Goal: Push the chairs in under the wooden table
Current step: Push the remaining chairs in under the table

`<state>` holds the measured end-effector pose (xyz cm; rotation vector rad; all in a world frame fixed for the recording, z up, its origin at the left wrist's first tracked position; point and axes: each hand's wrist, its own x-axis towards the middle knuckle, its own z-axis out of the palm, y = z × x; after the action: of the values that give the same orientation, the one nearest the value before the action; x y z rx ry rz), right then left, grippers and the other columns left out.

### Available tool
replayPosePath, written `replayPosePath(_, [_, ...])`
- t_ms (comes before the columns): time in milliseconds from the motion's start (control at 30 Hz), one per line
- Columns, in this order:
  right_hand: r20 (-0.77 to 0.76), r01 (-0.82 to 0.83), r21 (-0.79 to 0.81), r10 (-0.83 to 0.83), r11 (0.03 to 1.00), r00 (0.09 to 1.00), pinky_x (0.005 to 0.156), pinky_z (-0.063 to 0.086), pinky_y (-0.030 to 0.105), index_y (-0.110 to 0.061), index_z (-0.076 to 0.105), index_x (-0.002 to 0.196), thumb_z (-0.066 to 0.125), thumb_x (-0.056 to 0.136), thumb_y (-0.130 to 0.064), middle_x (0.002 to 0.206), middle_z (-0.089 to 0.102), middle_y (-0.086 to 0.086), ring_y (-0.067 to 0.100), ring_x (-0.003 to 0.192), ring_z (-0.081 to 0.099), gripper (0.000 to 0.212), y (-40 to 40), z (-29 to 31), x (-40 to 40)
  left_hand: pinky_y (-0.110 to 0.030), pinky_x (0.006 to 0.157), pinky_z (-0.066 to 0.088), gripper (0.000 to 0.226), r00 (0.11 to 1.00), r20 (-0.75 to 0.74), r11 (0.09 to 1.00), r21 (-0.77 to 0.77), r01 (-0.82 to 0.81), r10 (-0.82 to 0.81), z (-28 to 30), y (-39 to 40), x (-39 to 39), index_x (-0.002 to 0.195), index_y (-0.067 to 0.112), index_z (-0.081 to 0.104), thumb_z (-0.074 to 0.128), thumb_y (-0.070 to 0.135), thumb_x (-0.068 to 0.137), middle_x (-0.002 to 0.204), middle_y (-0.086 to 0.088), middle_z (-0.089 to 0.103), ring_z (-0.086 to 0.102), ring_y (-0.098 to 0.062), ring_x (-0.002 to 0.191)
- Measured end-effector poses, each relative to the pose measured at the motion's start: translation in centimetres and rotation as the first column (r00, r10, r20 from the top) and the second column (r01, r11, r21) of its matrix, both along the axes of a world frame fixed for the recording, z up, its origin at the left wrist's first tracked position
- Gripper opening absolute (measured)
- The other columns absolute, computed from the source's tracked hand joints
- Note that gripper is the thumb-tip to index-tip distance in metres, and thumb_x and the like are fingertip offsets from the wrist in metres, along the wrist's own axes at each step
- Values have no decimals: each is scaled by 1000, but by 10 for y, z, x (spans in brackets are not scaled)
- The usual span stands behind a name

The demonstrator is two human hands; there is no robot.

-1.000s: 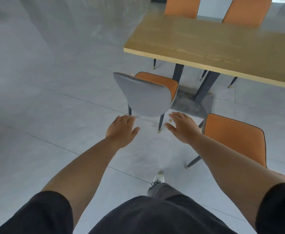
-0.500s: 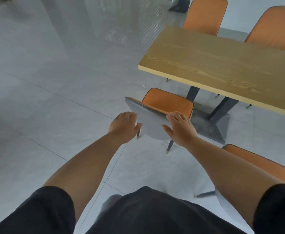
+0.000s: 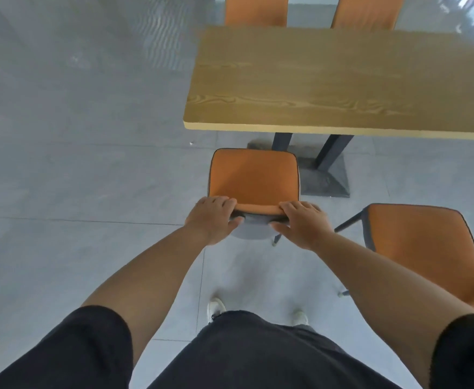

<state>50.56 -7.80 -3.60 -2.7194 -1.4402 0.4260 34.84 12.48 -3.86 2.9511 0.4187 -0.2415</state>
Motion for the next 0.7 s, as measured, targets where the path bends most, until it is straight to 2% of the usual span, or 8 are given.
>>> replayPosePath(100, [-3, 43, -30, -43, 999, 999, 100, 39, 45, -34, 48, 123, 16, 75, -84, 122, 61, -7, 24, 114, 55, 77, 2, -1, 0, -35, 76, 49, 48, 996, 2, 995, -52, 85, -85, -6, 15, 7, 106, 22, 49, 28, 63, 92, 103, 2, 60, 53, -18, 87])
replayPosePath(200, [-39, 59, -43, -61, 997, 997, 99, 40, 45, -35, 49, 122, 17, 75, -83, 118, 62, -7, 23, 111, 56, 74, 3, -1, 1, -37, 70, 52, 49, 990, 50, 991, -22, 133, -132, -13, 20, 7, 100, 22, 48, 24, 64, 91, 94, 2, 59, 53, -19, 80])
replayPosePath(433, [-65, 46, -45, -49, 998, 997, 89, 43, 40, -35, 53, 111, 25, 81, -76, 104, 62, -10, 19, 97, 56, 59, -1, 2, -7, -39, 69, 53, 42, 995, 12, 995, -30, 96, -96, -13, 15, 1, 93, 23, 46, 29, 62, 94, 90, 4, 58, 54, -18, 77])
replayPosePath(533, [-72, 35, -34, -38, 999, 997, 84, 42, 37, -33, 54, 110, 34, 85, -71, 105, 62, -9, 19, 97, 56, 50, -13, 1, -20, -40, 70, 52, 41, 995, -21, 995, -39, 96, -97, -13, 5, -12, 93, 23, 46, 30, 61, 95, 90, 3, 58, 54, -19, 77])
replayPosePath(700, [-57, 21, -15, -21, 1000, 998, 87, 43, 37, -31, 56, 104, 37, 86, -69, 102, 61, -9, 19, 102, 55, 46, -45, -3, -50, -39, 73, 52, 42, 994, -1, 994, -11, 109, -109, -18, -30, -45, 96, 22, 49, 31, 59, 95, 93, 2, 61, 57, -19, 79])
